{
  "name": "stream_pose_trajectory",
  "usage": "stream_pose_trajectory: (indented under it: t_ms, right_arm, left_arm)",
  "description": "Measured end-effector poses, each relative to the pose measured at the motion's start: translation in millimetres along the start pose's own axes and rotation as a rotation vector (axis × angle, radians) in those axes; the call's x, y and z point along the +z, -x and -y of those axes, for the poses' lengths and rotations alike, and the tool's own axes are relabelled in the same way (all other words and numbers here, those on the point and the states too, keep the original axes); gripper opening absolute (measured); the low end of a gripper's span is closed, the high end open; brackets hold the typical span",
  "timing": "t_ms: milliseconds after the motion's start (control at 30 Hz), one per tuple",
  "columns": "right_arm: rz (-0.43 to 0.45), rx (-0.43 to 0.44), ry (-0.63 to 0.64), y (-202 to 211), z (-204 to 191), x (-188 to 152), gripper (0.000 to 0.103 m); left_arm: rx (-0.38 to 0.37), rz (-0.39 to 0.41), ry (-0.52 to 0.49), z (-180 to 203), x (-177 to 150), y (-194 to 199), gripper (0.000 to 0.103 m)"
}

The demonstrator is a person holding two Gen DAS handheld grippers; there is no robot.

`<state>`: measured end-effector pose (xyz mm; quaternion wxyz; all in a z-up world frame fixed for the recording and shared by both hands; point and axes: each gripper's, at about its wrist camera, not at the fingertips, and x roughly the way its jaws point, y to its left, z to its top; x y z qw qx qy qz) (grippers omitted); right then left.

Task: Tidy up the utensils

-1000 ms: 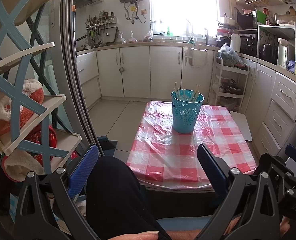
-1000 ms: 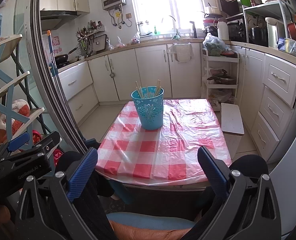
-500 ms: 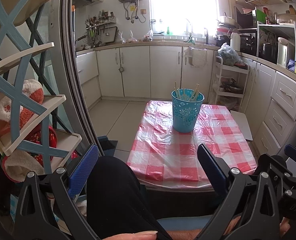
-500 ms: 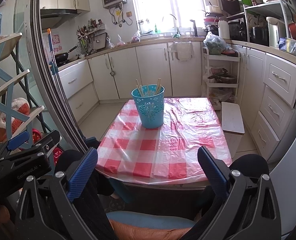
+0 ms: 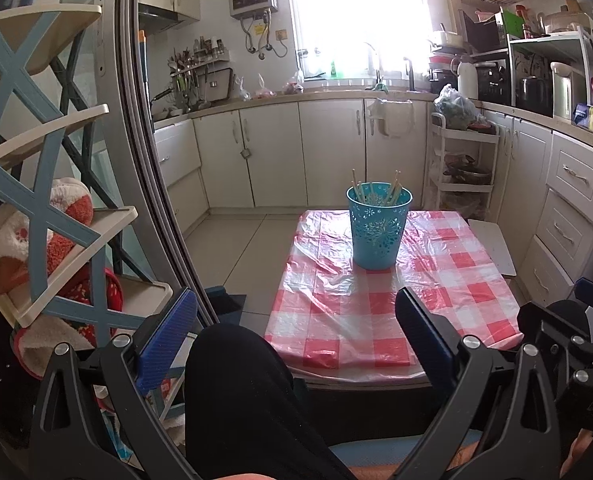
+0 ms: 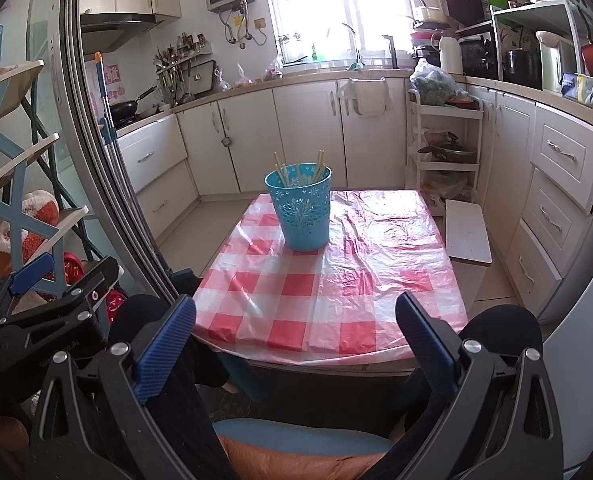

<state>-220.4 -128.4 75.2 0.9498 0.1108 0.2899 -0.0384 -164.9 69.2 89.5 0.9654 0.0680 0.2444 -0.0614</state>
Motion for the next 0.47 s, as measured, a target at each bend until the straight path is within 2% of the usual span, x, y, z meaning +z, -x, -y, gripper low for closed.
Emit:
stream_pose_trajectory:
  t_ms: [133, 467]
  right_arm:
    - [-0.003, 0.001, 0.0, -1, 0, 0, 0.096]
    - [-0.019, 0.001, -0.003, -5, 3, -1, 0.096]
  left_arm:
    - [-0.002, -0.001, -0.011, 2, 0, -1, 0.095]
    - [-0.046, -0.112, 0.037, -6, -6, -27, 0.095]
